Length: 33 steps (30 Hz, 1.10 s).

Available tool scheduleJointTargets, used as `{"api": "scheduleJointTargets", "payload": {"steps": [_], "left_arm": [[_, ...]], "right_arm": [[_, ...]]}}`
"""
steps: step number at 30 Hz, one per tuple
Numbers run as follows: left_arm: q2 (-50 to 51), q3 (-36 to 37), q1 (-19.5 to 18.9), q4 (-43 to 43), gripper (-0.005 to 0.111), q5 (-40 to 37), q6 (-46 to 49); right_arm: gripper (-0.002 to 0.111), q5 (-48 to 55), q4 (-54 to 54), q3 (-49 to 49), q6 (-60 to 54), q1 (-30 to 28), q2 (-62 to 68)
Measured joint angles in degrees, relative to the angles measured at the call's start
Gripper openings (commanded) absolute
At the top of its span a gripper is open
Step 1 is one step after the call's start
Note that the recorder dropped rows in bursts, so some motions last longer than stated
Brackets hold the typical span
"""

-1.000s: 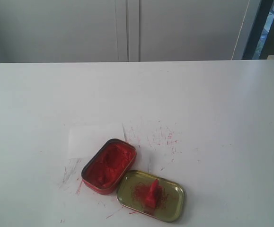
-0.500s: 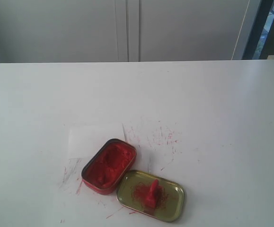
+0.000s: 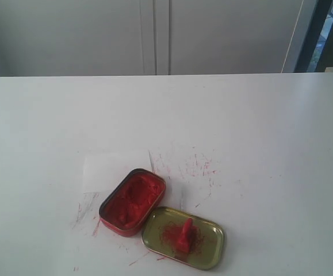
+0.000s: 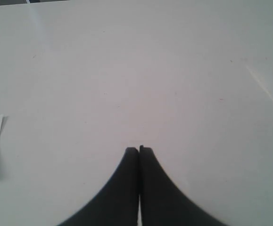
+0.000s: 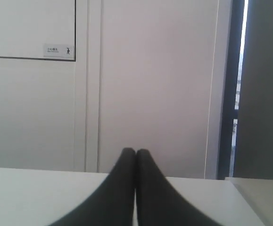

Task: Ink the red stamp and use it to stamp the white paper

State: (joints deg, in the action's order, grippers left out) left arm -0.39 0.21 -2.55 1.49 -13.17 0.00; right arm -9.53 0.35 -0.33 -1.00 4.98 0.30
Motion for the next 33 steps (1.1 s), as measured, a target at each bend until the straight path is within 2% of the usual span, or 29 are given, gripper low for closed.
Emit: {"api": "scheduleJointTargets", "payload": {"steps": [18,21,27,33], "left_arm": [[0.0,0.0,0.0,0.0,0.000,0.0,0.0],[0.0,0.0,0.0,0.0,0.000,0.0,0.0],[0.0,0.0,0.0,0.0,0.000,0.0,0.0],[0.0,0.0,0.0,0.0,0.000,0.0,0.0]], "right_arm": [[0.000,-6.5,-0.3,0.0,0.0,0.0,0.0],[0.000,0.7,-0.3,-1.2,0.1,0.0,0.0],[0.000,19.8,-0.3,-11.1,0.4,0.0,0.0],[0.000,25.3,-0.3,-14.7,1.0,0.0,4.0]]}}
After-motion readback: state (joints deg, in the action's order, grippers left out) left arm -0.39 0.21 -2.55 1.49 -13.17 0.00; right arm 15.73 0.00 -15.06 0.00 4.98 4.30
